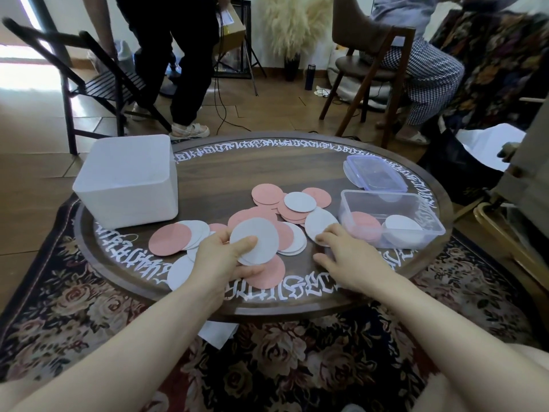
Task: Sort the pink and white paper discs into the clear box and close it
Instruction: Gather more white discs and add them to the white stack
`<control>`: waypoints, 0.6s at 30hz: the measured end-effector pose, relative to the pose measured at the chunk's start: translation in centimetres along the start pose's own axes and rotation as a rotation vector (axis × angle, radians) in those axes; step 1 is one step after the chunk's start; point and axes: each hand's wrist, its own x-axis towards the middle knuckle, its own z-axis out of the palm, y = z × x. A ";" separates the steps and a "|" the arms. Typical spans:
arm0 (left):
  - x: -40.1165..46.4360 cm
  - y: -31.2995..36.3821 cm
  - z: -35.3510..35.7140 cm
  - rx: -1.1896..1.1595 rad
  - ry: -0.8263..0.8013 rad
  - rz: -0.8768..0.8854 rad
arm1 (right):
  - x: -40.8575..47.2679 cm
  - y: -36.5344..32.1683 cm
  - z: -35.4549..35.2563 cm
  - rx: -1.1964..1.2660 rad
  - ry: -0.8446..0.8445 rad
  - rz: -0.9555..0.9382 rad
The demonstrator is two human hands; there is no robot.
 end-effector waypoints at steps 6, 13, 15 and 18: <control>0.1 0.3 0.1 -0.050 0.015 -0.057 | -2.3 -0.9 -1.3 -0.012 -0.191 -0.078; 0.1 0.0 0.1 -0.010 -0.025 -0.078 | -1.5 0.3 -2.0 0.206 -0.079 -0.076; 0.2 -0.1 0.1 0.005 -0.029 -0.073 | -1.2 0.6 -1.8 0.182 -0.081 -0.016; 0.2 -0.1 0.2 0.016 -0.032 -0.068 | -1.1 0.6 -1.3 0.107 -0.172 0.021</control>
